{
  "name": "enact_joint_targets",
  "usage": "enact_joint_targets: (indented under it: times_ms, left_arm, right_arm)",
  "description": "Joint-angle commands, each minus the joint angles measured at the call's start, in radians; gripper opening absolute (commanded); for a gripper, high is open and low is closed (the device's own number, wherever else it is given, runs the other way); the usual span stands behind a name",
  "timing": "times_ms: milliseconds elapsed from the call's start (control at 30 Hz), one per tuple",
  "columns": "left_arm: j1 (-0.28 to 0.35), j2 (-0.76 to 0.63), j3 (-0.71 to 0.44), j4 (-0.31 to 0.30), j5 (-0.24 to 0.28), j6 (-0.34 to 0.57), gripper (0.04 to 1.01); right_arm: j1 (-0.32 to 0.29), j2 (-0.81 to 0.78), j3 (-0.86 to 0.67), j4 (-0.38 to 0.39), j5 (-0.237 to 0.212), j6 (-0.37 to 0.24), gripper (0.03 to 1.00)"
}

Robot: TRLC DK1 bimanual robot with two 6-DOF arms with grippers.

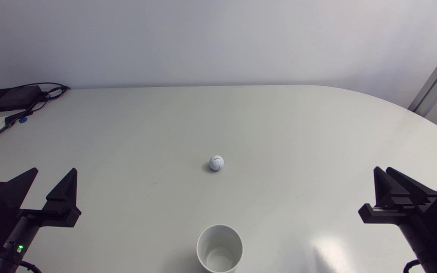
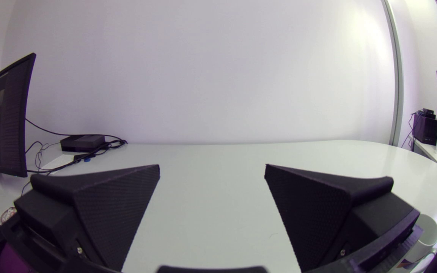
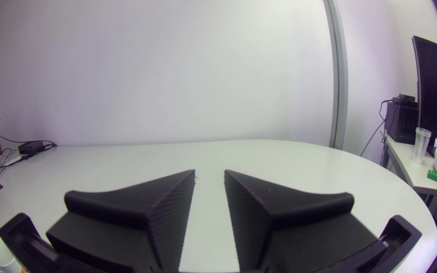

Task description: Pick up the white golf ball from the table and place it into the cup.

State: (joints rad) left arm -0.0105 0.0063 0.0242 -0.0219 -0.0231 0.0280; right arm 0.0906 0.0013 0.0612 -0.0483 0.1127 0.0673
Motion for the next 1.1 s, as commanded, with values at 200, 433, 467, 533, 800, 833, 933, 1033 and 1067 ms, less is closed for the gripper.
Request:
enact_joint_targets:
  times_ms: [200, 433, 467, 533, 800, 833, 933, 1033, 1067]
  left_arm:
    - [-0.006, -0.003, -0.02, -0.001, 0.003, -0.022, 0.992]
    - [-0.006, -0.003, -0.02, -0.003, 0.003, -0.02, 0.992]
    - [-0.006, -0.003, -0.02, -0.001, 0.003, -0.022, 0.992]
    - [-0.006, -0.003, -0.02, -0.001, 0.003, -0.02, 0.992]
    - [-0.008, 0.001, -0.02, -0.001, 0.003, -0.02, 0.992]
    - [-0.009, 0.001, -0.02, -0.001, 0.003, -0.022, 0.992]
    - [-0.009, 0.003, -0.02, -0.001, 0.003, -0.022, 0.992]
    - [-0.011, 0.003, -0.02, -0.001, 0.003, -0.022, 0.992]
    - [-0.009, 0.003, -0.02, -0.001, 0.003, -0.022, 0.992]
  right_arm:
    - [0.015, -0.007, 0.006, -0.025, 0.002, 0.002, 0.97]
    - [0.026, 0.006, 0.06, -0.025, 0.001, 0.0, 0.97]
    - [0.028, 0.017, 0.071, -0.024, 0.001, 0.0, 0.97]
    - [0.031, 0.048, 0.097, -0.019, -0.001, 0.0, 0.97]
    - [0.041, 0.255, 0.229, 0.004, -0.008, 0.002, 0.97]
    - [0.043, 0.298, 0.255, 0.005, -0.01, 0.003, 0.97]
    - [0.043, 0.427, 0.338, 0.004, -0.033, 0.011, 0.97]
    - [0.043, 0.571, 0.42, -0.002, -0.048, 0.012, 0.97]
    - [0.043, 0.612, 0.445, -0.01, -0.059, 0.012, 0.97]
